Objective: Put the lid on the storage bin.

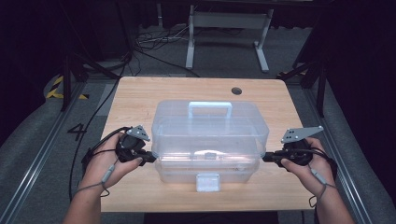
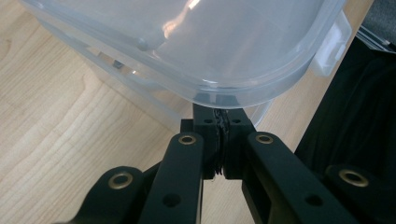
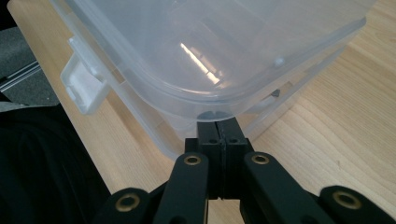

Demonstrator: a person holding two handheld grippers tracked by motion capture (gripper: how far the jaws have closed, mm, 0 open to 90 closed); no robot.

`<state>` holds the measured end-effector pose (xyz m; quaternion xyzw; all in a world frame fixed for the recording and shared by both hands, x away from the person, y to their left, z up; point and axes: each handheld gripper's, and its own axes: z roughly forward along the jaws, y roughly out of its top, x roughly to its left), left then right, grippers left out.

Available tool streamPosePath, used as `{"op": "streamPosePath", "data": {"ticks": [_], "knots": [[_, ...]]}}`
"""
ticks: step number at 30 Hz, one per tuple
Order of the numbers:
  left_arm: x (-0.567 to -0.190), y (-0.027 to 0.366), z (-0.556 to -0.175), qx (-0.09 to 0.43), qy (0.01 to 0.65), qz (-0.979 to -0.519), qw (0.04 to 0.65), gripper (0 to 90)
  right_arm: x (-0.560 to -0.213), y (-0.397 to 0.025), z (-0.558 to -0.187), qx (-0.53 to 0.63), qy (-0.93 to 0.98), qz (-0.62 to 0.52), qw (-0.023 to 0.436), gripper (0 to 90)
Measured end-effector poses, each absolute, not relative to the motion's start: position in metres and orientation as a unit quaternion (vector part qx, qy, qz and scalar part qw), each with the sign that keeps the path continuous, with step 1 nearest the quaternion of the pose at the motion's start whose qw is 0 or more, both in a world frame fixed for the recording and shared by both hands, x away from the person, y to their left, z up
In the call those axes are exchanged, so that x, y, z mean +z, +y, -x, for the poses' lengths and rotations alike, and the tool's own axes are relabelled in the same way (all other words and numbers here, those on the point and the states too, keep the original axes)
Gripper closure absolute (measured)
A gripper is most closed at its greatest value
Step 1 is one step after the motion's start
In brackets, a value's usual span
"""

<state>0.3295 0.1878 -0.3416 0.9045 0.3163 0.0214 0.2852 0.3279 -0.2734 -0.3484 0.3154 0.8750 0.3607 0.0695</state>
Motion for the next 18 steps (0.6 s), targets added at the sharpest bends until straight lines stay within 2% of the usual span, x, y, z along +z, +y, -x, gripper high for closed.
{"op": "streamPosePath", "data": {"ticks": [18], "knots": [[-0.3474,0.1846,-0.3289,0.003,0.309,-0.917,0.251,87.7,-0.3572,-0.2707,-0.3287,0.331,0.889,-0.312,0.049,90.0]]}}
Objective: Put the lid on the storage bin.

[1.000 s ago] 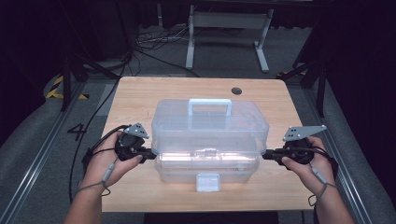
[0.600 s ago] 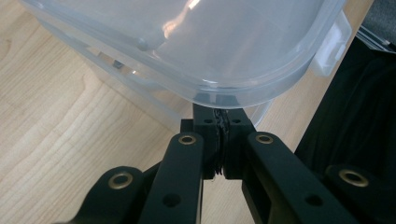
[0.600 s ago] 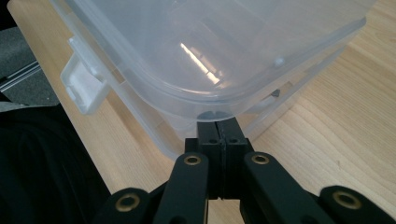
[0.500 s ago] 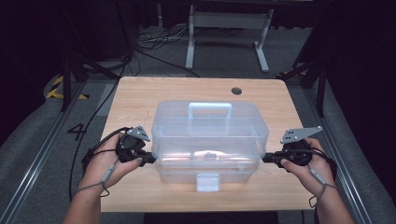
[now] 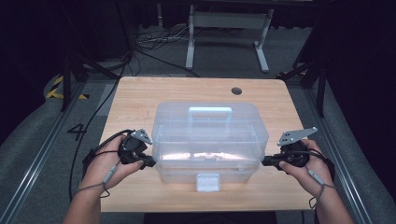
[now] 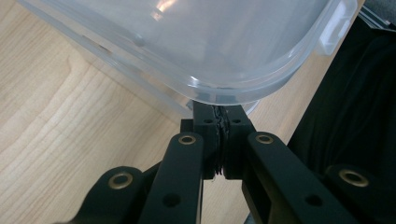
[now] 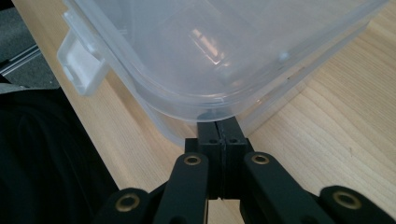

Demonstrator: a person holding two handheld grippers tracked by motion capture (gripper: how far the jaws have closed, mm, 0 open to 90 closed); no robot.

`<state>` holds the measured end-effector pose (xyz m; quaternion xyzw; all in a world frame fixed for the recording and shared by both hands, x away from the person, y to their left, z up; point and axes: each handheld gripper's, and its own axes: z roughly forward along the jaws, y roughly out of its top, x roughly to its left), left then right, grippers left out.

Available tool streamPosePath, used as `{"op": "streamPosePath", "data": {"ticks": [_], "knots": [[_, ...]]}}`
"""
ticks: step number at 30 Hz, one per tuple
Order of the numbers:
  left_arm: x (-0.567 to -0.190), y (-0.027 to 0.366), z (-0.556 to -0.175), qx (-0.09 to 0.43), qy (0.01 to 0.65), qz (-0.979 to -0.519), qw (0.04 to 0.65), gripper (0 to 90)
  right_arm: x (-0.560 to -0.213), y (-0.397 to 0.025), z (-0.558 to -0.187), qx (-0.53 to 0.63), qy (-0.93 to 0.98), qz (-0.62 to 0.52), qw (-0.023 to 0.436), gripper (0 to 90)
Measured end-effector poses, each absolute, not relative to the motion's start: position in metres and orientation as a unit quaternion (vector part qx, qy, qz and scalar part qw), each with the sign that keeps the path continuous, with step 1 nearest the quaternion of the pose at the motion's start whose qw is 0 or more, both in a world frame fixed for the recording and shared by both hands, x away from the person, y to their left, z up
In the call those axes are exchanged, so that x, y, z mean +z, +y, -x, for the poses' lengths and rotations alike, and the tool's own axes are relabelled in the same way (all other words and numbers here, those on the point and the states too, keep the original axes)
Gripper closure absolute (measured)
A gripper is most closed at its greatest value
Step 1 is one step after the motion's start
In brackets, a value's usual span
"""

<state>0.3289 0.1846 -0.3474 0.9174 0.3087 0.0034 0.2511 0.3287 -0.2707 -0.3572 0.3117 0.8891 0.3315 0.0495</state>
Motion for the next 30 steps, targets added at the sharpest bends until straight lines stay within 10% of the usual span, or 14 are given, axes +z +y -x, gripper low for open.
{"op": "streamPosePath", "data": {"ticks": [30], "knots": [[-0.3545,0.1852,-0.3295,0.008,0.318,-0.926,0.204,86.6,-0.3671,-0.2677,-0.3312,0.286,0.909,-0.301,0.028,90.0]]}}
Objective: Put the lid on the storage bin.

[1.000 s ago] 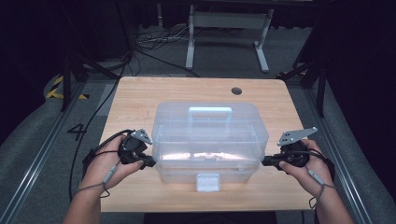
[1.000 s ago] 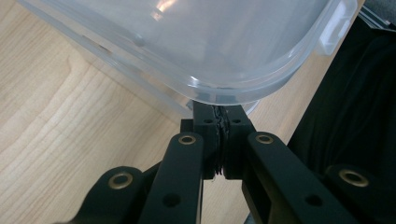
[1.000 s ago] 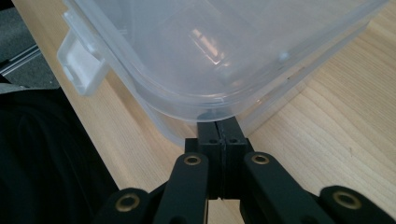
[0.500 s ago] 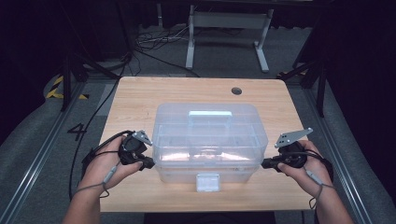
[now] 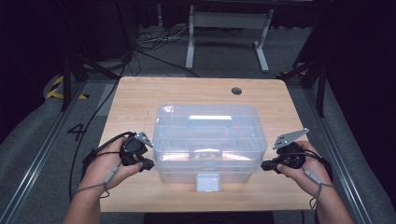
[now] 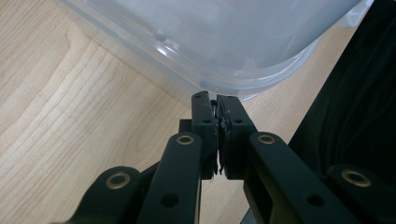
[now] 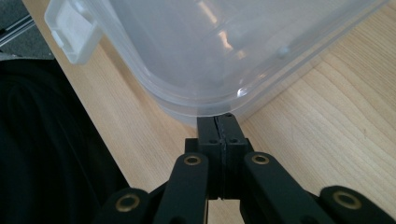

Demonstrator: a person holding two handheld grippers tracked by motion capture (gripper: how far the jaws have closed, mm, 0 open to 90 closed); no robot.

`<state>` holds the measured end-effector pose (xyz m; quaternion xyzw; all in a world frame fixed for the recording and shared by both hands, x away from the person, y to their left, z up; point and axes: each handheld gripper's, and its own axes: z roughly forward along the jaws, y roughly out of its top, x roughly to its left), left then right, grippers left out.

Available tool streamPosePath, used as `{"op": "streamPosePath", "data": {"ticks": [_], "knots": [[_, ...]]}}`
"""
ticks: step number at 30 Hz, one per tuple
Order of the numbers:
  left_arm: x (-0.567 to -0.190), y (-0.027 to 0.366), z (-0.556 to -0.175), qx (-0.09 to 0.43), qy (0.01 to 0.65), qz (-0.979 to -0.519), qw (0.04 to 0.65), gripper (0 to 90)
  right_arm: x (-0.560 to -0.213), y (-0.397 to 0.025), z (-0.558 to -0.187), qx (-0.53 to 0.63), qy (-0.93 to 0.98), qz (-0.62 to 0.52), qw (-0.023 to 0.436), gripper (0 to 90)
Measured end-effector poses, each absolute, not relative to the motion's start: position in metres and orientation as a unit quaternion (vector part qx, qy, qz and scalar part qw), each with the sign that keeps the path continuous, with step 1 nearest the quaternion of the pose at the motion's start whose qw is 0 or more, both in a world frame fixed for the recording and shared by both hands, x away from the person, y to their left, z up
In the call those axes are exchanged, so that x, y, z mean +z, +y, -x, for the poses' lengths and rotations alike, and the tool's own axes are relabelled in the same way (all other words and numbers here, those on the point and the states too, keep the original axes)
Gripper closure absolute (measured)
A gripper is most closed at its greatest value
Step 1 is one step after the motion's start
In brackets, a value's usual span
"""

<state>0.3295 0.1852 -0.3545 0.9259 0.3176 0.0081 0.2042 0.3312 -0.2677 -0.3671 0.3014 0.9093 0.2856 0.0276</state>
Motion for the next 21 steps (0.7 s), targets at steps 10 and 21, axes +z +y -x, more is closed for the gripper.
{"op": "streamPosePath", "data": {"ticks": [10,21], "knots": [[-0.349,0.195,-0.327,0.011,0.329,-0.915,0.233,86.4,-0.361,-0.276,-0.331,0.291,0.908,-0.300,0.028,90.0],[-0.338,0.213,-0.323,0.046,0.364,-0.883,0.293,82.8,-0.347,-0.289,-0.337,0.332,0.888,-0.314,0.056,90.0]]}}
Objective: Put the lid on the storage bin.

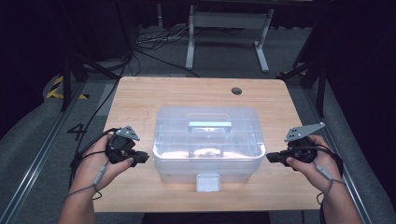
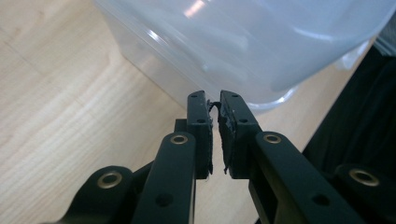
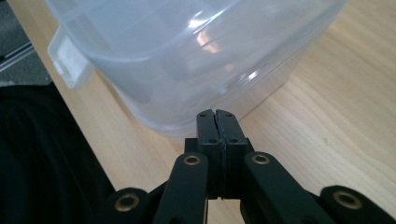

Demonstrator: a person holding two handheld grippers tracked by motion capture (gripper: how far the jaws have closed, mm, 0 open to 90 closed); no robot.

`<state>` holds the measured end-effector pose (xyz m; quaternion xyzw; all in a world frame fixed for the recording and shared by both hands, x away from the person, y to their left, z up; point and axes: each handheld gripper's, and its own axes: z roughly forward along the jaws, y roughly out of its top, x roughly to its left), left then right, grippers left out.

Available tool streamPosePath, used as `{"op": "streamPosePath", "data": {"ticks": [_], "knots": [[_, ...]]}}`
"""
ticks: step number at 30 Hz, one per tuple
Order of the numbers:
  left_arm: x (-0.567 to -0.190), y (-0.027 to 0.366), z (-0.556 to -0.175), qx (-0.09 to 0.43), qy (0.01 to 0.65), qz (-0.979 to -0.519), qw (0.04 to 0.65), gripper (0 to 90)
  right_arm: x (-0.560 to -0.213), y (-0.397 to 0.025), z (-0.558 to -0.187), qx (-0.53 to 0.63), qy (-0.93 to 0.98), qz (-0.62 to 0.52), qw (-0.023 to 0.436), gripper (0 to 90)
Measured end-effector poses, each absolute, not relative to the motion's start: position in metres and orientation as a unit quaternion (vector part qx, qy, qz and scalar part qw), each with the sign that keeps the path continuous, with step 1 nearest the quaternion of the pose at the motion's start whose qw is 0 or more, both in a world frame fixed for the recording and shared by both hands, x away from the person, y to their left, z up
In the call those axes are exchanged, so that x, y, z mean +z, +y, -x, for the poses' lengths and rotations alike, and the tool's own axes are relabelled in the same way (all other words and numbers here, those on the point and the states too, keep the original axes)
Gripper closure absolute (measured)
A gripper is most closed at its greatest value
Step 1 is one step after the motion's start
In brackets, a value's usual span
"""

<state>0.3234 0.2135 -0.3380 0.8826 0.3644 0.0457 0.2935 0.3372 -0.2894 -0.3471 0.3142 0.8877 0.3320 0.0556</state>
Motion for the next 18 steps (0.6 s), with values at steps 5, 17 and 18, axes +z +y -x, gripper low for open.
{"op": "streamPosePath", "data": {"ticks": [5,17,18], "knots": [[-0.337,0.224,-0.324,0.066,0.392,-0.862,0.315,82.5,-0.342,-0.298,-0.343,0.362,0.867,-0.333,0.085,90.0],[-0.347,0.245,-0.338,0.090,0.440,-0.834,0.321,80.7,-0.344,-0.329,-0.354,0.393,0.825,-0.385,0.127,90.0],[-0.349,0.248,-0.340,0.094,0.442,-0.832,0.323,80.4,-0.346,-0.333,-0.356,0.394,0.822,-0.390,0.130,89.9]]}}
